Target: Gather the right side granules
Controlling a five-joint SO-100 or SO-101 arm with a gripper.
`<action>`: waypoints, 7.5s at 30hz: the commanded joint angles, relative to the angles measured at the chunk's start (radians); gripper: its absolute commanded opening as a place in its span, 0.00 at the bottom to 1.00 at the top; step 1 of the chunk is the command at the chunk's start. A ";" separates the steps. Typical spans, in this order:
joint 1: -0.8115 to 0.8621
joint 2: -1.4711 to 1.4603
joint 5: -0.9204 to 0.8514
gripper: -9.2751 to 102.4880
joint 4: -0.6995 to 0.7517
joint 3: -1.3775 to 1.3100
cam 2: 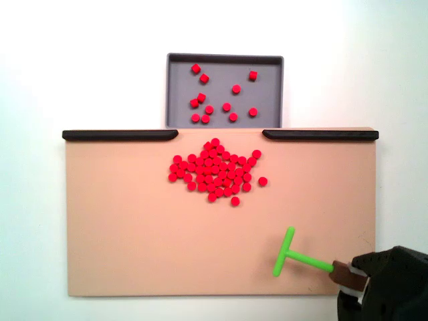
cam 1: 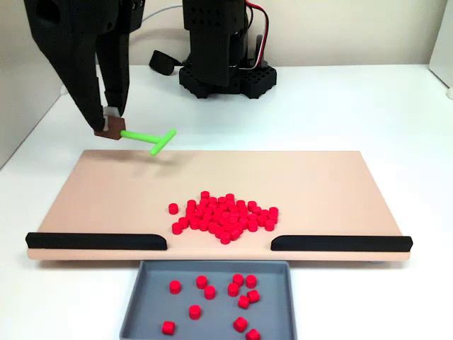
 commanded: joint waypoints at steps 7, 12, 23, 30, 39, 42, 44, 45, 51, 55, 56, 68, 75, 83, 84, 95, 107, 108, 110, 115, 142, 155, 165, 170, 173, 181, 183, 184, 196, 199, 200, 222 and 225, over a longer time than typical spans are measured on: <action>0.014 -0.086 -0.199 0.08 0.000 -0.147; 0.012 -0.126 -0.221 0.08 -0.015 -0.184; -0.008 -0.175 -0.215 0.08 -0.089 -0.170; -0.021 -0.198 -0.206 0.08 -0.123 -0.170; -0.037 -0.227 -0.183 0.08 -0.132 -0.178; -0.041 -0.236 -0.176 0.08 -0.132 -0.183; -0.046 -0.239 -0.166 0.08 -0.137 -0.184; -0.049 -0.241 -0.161 0.08 -0.138 -0.184; -0.051 -0.249 -0.156 0.08 -0.147 -0.189; -0.051 -0.259 -0.152 0.08 -0.147 -0.199; -0.052 -0.261 -0.150 0.08 -0.147 -0.202; -0.071 -0.278 -0.100 0.08 -0.147 -0.218; -0.083 -0.284 -0.074 0.08 -0.147 -0.225; -0.091 -0.298 -0.057 0.08 -0.147 -0.235; -0.092 -0.298 -0.055 0.08 -0.147 -0.236; -0.114 -0.310 -0.020 0.08 -0.147 -0.247; -0.138 -0.313 0.002 0.08 -0.147 -0.249; -0.140 -0.313 0.002 0.08 -0.147 -0.249; -0.143 -0.313 0.003 0.08 -0.147 -0.249; -0.147 -0.314 0.006 0.08 -0.147 -0.249; -0.183 -0.314 0.060 0.08 -0.146 -0.247; -0.183 -0.310 0.057 0.08 -0.138 -0.245; -0.184 -0.304 0.060 0.08 -0.135 -0.247; -0.156 -0.262 0.066 0.08 -0.135 -0.247; -0.127 -0.232 0.054 0.08 -0.135 -0.247; -0.084 -0.155 0.052 0.08 -0.107 -0.225; -0.089 -0.126 0.120 0.08 -0.092 -0.207; -0.091 -0.110 0.158 0.08 -0.074 -0.198; -0.232 0.186 1.022 0.08 -0.049 0.063; -0.293 0.202 1.253 0.08 -0.049 0.071; -0.316 0.206 1.305 0.08 -0.049 0.074; -0.443 0.281 1.657 0.08 -0.049 0.183; -0.430 0.262 1.652 0.08 -0.058 0.179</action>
